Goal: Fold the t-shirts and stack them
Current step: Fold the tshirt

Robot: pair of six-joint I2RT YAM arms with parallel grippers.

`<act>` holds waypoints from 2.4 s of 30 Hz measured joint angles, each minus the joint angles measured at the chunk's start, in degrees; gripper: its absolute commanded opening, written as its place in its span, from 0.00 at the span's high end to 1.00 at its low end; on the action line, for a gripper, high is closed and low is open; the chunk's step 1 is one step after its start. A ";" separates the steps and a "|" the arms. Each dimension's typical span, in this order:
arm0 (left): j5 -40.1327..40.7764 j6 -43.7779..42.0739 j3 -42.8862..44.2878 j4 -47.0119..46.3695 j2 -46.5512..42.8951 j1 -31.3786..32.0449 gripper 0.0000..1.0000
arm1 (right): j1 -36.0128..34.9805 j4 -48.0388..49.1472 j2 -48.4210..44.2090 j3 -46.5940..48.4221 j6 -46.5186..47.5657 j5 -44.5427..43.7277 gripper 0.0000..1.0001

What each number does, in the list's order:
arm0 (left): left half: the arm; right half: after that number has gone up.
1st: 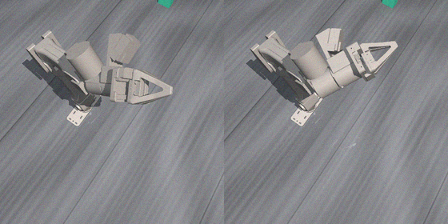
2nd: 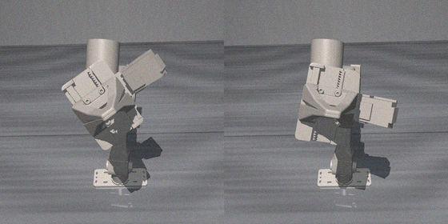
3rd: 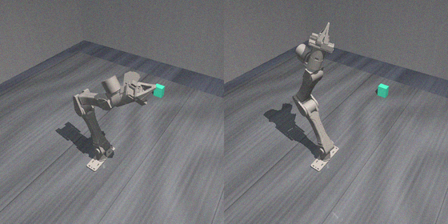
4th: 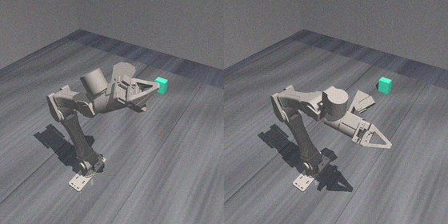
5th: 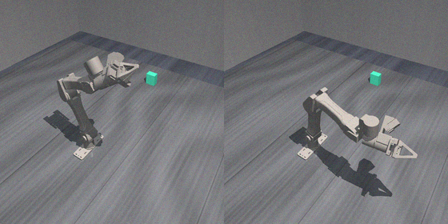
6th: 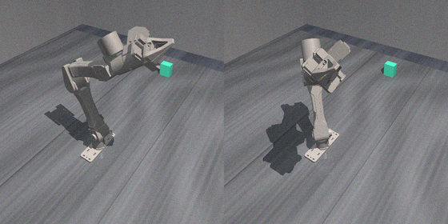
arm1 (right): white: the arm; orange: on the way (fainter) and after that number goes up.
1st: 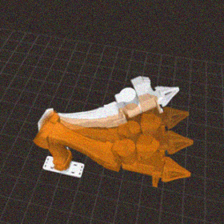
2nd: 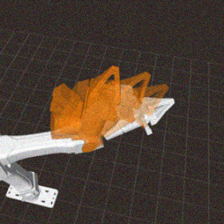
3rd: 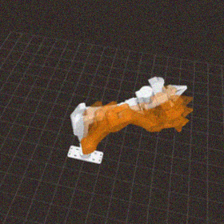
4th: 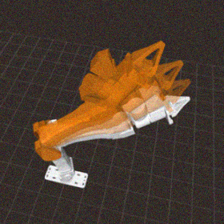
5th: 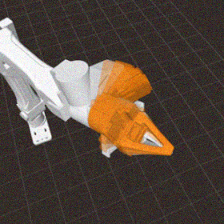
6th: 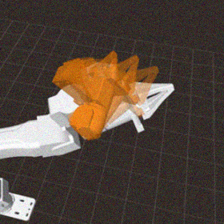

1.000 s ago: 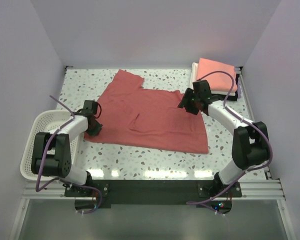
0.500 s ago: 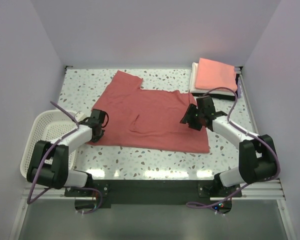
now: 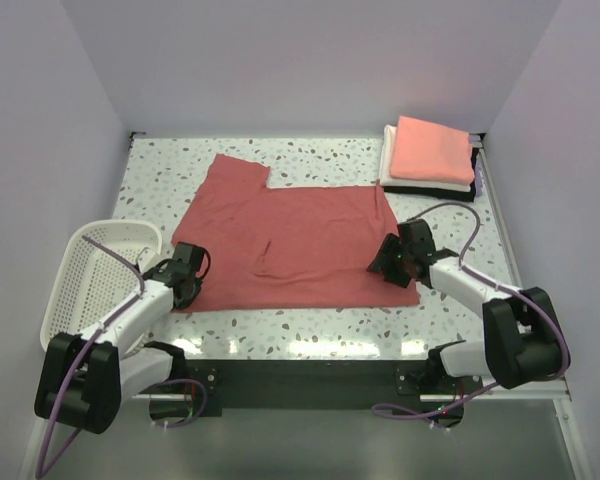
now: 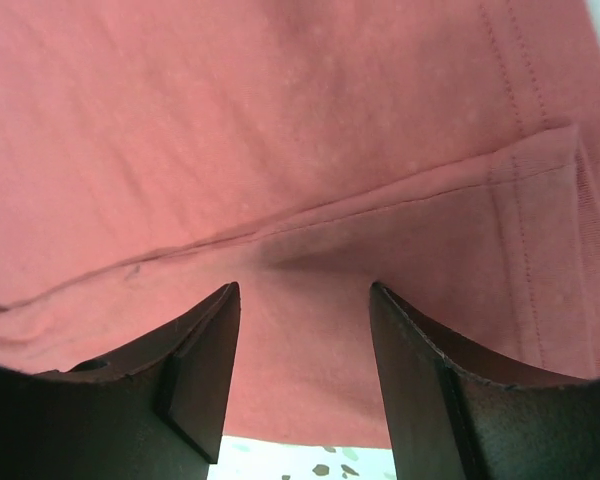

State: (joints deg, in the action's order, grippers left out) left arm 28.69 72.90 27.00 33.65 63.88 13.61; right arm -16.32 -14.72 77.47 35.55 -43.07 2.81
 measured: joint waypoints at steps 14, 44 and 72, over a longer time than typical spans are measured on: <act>-0.46 -1.99 -0.07 6.86 -4.09 0.00 0.76 | 0.04 -2.08 -15.02 -9.55 -4.94 -0.81 0.42; -14.25 -33.97 54.77 -12.02 43.15 -10.34 0.50 | 10.47 -0.90 46.93 58.45 14.56 -3.02 0.59; -18.27 -36.13 65.24 -16.59 55.52 -10.86 0.46 | 18.12 -3.50 52.30 65.18 12.87 -3.58 0.57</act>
State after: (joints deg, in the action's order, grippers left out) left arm 10.41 36.77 92.25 17.06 119.39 2.74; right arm 1.80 -18.22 129.78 100.73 -30.20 -0.78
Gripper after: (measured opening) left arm 0.530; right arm 0.430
